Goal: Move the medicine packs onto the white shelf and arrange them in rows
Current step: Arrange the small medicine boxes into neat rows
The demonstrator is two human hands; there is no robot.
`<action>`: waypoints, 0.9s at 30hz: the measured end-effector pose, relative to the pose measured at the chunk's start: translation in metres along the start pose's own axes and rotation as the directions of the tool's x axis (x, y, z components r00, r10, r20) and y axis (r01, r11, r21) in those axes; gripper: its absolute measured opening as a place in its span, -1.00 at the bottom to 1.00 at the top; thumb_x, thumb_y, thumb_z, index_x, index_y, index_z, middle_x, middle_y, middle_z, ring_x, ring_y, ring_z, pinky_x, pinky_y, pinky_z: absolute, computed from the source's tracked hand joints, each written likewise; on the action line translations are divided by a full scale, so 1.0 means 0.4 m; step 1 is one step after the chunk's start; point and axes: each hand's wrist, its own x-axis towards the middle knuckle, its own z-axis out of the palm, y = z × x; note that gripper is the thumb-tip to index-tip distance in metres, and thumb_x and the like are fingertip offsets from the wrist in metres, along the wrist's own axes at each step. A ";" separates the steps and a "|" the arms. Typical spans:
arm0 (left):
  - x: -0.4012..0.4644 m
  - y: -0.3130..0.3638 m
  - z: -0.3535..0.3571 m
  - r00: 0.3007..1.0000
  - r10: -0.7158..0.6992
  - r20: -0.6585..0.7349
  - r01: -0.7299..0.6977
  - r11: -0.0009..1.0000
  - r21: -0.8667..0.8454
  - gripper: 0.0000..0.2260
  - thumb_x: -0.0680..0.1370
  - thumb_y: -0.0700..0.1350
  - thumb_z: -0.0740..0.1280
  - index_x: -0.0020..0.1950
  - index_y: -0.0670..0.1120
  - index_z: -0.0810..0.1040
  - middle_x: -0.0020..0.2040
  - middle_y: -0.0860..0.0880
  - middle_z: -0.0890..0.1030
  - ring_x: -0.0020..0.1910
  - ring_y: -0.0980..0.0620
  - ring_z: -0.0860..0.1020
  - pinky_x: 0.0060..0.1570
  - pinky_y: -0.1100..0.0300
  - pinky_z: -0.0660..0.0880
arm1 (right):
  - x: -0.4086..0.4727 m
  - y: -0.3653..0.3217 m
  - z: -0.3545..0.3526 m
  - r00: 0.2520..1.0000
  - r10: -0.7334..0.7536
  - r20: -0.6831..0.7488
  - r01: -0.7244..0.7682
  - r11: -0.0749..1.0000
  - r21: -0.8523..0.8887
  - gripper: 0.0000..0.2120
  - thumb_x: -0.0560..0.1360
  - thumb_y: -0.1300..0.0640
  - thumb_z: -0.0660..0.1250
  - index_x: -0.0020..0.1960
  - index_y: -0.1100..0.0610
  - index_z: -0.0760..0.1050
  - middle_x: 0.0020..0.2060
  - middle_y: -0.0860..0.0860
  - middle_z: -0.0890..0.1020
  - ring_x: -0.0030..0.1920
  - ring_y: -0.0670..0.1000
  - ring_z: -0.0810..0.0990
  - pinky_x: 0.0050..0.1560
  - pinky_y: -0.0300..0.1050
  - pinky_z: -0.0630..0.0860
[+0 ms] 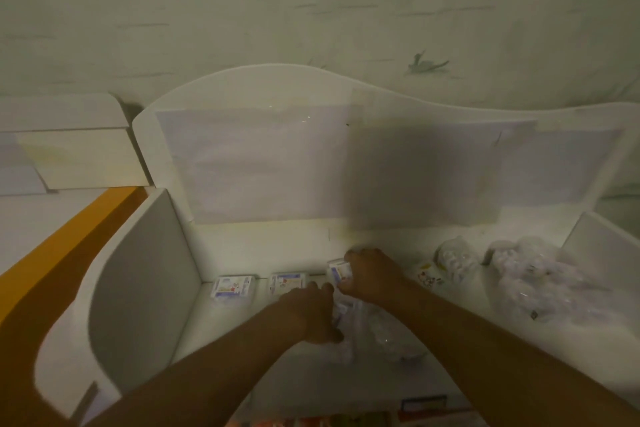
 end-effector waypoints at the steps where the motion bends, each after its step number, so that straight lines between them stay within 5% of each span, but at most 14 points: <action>1: -0.003 -0.005 0.000 1.000 0.006 -0.004 -0.006 1.000 -0.008 -0.23 0.45 0.19 0.39 0.53 -0.03 0.10 0.44 -0.12 0.31 0.36 -0.17 0.39 0.29 -0.02 0.42 | 0.000 -0.004 0.005 1.000 0.000 0.004 0.000 1.000 0.005 -0.55 0.40 -0.21 0.35 0.10 0.12 0.52 0.02 0.06 0.61 0.00 0.10 0.58 -0.07 -0.11 0.51; 7: -0.011 -0.039 0.024 0.997 0.030 -0.069 -0.035 0.996 -0.085 -0.29 0.41 0.16 0.43 0.46 0.01 0.20 0.34 -0.09 0.42 0.26 -0.12 0.47 0.22 0.00 0.47 | 0.007 -0.026 0.040 0.997 0.067 0.041 -0.067 0.998 -0.014 -0.36 0.36 -0.32 0.37 0.21 0.13 0.45 0.15 0.09 0.54 0.15 0.11 0.52 0.10 -0.06 0.49; 12: -0.022 -0.045 0.045 0.987 0.046 -0.152 -0.061 0.993 -0.097 -0.27 0.42 0.09 0.45 0.49 -0.01 0.17 0.37 -0.10 0.41 0.29 -0.11 0.45 0.26 0.02 0.44 | 0.002 -0.036 0.046 0.993 0.093 0.077 -0.097 0.994 0.043 -0.42 0.41 -0.15 0.42 0.30 0.10 0.36 0.24 0.10 0.46 0.17 0.12 0.52 0.10 -0.03 0.51; 20: -0.069 -0.271 -0.002 0.991 -0.104 -0.082 0.107 0.994 0.035 -0.27 0.37 0.02 0.48 0.47 0.03 0.23 0.41 0.00 0.39 0.33 -0.03 0.42 0.25 0.13 0.42 | 0.000 -0.069 0.013 0.988 -0.088 0.124 0.063 0.980 0.188 -0.34 0.37 0.13 0.43 0.43 0.11 0.30 0.36 0.09 0.39 0.35 0.11 0.37 0.32 -0.07 0.38; 27: -0.094 -0.382 0.038 0.995 -0.093 -0.025 0.094 0.994 0.056 -0.32 0.41 -0.16 0.45 0.45 0.09 0.24 0.46 0.01 0.28 0.34 -0.03 0.40 0.19 0.22 0.37 | -0.022 -0.159 0.047 0.926 -0.308 0.218 0.253 0.936 0.245 -0.27 0.35 0.20 0.47 0.45 0.04 0.28 0.31 0.08 0.38 0.29 0.10 0.40 0.26 -0.11 0.40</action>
